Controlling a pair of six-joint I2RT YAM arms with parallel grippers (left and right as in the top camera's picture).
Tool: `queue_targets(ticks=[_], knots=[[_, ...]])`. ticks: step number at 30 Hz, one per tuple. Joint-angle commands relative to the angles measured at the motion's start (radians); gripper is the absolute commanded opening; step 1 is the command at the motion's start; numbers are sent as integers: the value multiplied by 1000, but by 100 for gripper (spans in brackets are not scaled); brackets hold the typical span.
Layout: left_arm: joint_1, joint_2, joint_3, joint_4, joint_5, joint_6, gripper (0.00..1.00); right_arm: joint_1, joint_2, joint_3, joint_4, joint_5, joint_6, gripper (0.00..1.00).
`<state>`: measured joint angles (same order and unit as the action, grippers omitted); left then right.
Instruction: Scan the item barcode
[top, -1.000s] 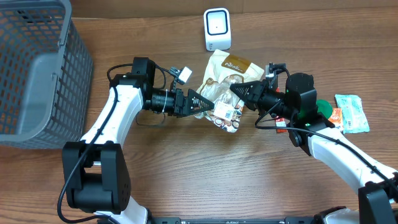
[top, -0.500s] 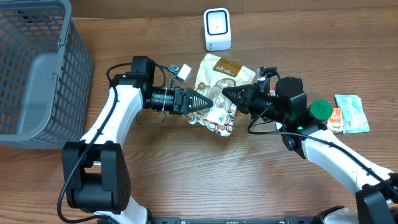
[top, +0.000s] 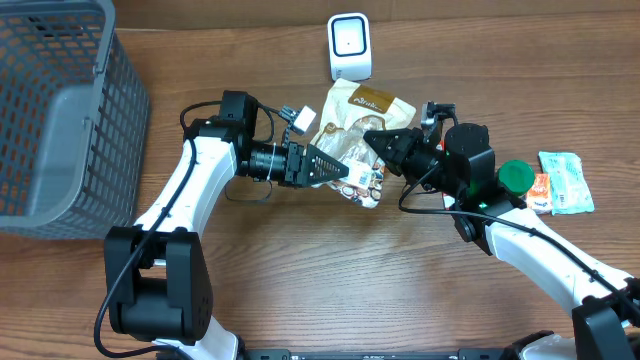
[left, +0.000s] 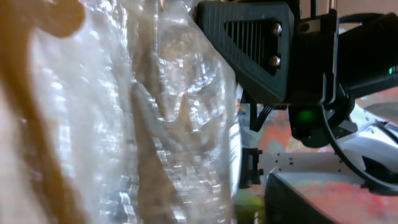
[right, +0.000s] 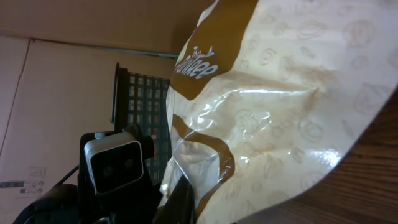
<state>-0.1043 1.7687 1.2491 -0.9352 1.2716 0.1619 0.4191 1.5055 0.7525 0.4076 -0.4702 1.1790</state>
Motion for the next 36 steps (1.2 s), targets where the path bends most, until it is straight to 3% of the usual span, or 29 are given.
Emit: queue_targets(ticks=[1,7,10,13,16,21,30,36], knots=[[-10,-18,15,13,26,17,41,1,-5,0,9,6,3,4],[-6,-18,15,38,26,17,35,1,-5,0,-5,2,-1,11],[-6,-18,15,45,17,17,32,1,-5,0,-12,-32,-22,33],[-6,-18,15,43,-28,16,31,0,-5,0,-35,-109,-140,54],[-6,-18,15,14,-103,17,31,0,-5,0,-99,-136,-260,63],[-6,-18,15,-47,-242,18,31,-5,-5,0,-270,-138,-472,69],[-6,-18,15,-140,-444,18,30,-57,-5,0,-541,-193,-660,72],[-5,-19,18,-161,-448,18,26,-115,-5,1,-627,-325,-775,73]])
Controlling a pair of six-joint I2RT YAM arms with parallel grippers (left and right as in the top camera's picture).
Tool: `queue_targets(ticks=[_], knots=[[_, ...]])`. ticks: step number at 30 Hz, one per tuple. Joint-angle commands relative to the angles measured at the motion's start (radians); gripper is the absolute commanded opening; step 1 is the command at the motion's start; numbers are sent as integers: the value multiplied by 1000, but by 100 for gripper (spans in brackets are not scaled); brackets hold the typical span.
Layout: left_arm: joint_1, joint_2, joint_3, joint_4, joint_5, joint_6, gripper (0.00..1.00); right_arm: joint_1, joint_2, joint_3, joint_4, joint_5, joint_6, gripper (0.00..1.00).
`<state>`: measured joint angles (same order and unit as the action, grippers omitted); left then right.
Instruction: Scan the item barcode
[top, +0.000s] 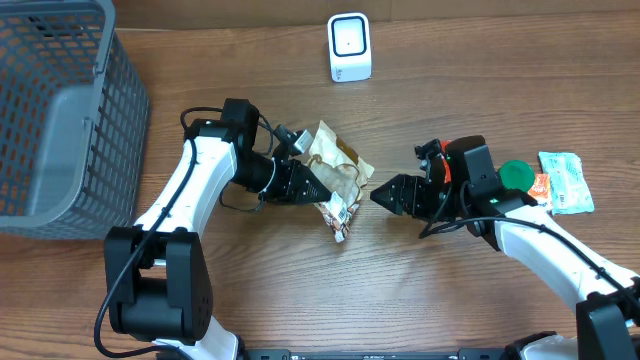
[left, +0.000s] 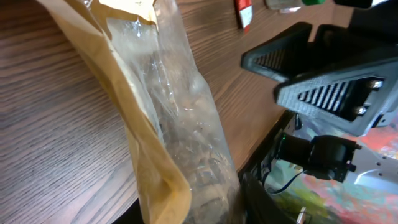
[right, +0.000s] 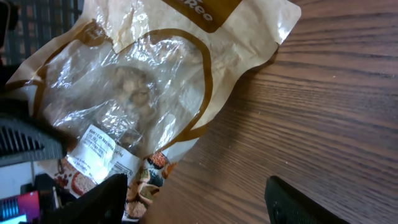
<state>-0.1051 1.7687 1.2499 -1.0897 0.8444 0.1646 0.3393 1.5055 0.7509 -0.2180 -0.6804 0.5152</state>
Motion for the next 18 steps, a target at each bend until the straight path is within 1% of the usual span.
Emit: queue_targets(ticks=[1,2,5,10,13,16,18], knots=[[-5,-19,19,-7,-20,15,26,-45,-5,4,-2,-138,-124,73],[-4,-18,24,-11,-16,15,26,-56,-5,6,-2,-161,-128,75],[6,-19,53,-48,7,20,27,-92,-5,15,-13,-190,-132,76],[26,-19,126,-161,129,130,27,-137,-5,16,-22,-243,-177,79],[40,-19,175,-206,173,151,27,-159,-5,16,-31,-260,-181,81],[41,-19,217,-249,201,161,27,-174,-5,16,-32,-265,-204,84],[41,-19,242,-293,237,201,27,-181,-5,16,-30,-265,-219,90]])
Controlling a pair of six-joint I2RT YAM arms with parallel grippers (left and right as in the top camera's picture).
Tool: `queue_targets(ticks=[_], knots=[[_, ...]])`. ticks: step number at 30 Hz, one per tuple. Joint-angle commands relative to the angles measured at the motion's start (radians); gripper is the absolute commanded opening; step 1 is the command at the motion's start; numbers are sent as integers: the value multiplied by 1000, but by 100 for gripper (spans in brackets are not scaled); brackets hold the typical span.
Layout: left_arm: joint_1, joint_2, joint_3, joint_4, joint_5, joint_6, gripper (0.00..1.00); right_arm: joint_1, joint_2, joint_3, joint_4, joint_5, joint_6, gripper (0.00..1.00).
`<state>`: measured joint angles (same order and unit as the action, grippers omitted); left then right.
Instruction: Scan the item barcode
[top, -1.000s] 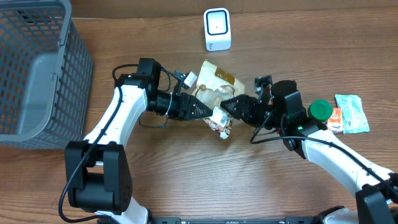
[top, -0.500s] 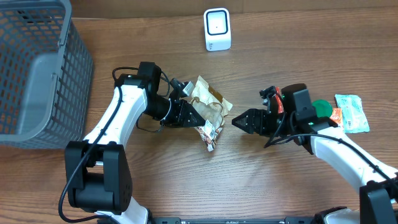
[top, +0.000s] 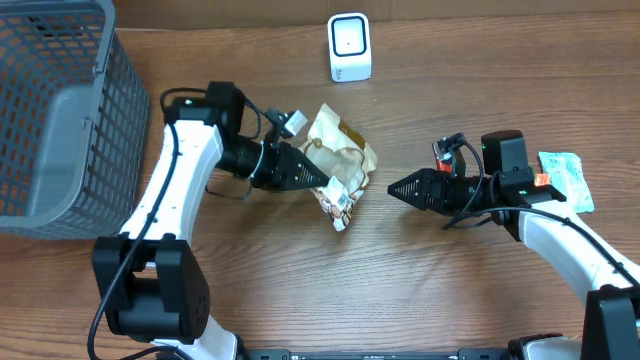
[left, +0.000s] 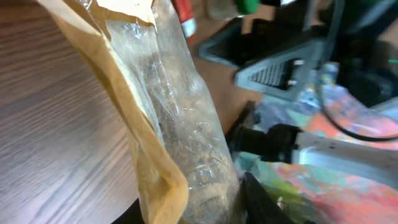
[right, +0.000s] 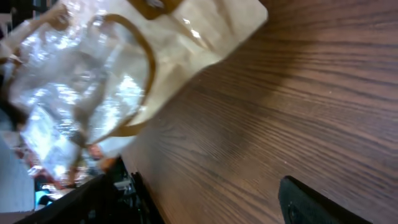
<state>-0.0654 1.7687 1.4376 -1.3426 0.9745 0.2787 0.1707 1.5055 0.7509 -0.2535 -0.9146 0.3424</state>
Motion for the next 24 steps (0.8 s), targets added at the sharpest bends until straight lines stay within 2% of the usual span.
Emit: queue_targets(ticks=[1,4,7,12,14,24], knots=[[2,-19,66,-63,130,109,28,-17,-5,16,12,-32,-49,92],[2,-19,93,-127,156,155,28,-38,-5,16,50,-69,-53,94],[2,-19,114,-206,156,221,28,-78,-5,16,155,-212,-50,94],[-1,-19,118,-316,176,337,29,-132,-5,16,315,-372,59,94],[-2,-19,117,-348,203,384,29,-133,-5,16,320,-374,73,95],[-45,-19,117,-348,235,425,33,-100,-5,16,322,-394,69,96]])
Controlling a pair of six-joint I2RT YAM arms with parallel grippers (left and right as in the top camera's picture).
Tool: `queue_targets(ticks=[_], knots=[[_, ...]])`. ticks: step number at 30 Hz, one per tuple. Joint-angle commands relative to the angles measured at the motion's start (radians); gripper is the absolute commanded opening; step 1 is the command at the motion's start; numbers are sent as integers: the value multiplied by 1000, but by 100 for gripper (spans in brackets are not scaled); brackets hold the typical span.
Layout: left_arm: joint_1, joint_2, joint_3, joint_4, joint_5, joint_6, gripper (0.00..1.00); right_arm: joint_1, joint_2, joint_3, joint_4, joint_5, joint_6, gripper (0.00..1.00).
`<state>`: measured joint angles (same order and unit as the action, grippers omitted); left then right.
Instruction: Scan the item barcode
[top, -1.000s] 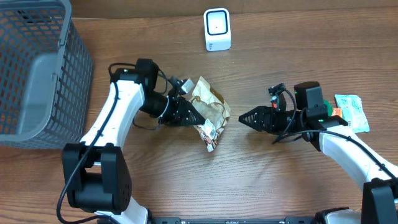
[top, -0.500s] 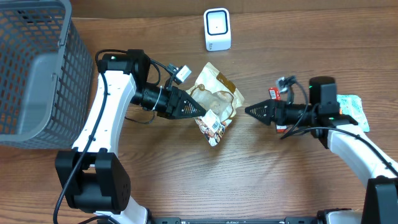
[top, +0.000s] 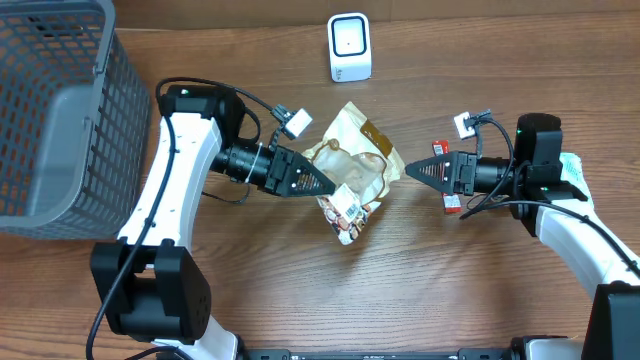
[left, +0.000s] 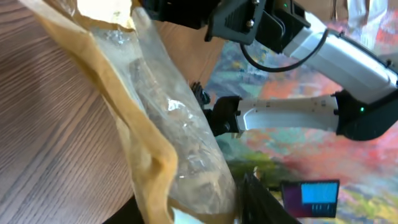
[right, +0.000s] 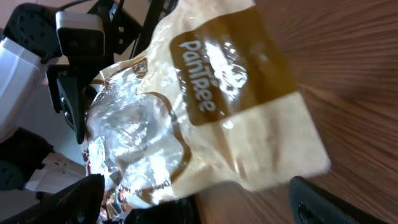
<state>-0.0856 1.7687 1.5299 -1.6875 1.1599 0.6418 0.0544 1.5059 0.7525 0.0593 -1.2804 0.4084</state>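
A tan and clear bread bag with a brown "PanTree" top hangs above the table's middle, a white label at its lower end. My left gripper is shut on its left side; in the left wrist view the bag fills the space between the fingers. The right gripper points at the bag from the right, a short gap away, and stands open. In the right wrist view the bag hangs in front of the wide-apart fingertips. The white scanner stands at the back.
A grey wire basket fills the left rear corner. A pale green packet lies at the far right by my right arm, and a small red item under the right gripper.
The bag has shifted a little right and turned its brown top toward the right gripper. The right arm has drawn back toward the right edge and sits slightly higher, still open.
Both grippers were close against the bag just below the scanner. Then the right gripper stood open and off the bag, with the left alone holding it lower on the table. The right arm drew further right, and the left now holds the bag up facing it.
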Motion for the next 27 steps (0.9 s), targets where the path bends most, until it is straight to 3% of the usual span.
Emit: queue_targets(ticks=[1,11,19,24,27], knots=[[-46,-19,25,-3,49,63,33,24,-5,14,15,-11,3,96],[-137,-19,25,-3,53,92,31,40,-5,14,14,56,3,94],[-138,-19,25,13,54,92,31,102,-5,13,21,56,-24,84],[-137,-19,25,13,53,91,31,163,-5,13,61,56,-23,84],[-137,-19,25,13,47,92,31,182,-5,13,88,52,-23,77]])
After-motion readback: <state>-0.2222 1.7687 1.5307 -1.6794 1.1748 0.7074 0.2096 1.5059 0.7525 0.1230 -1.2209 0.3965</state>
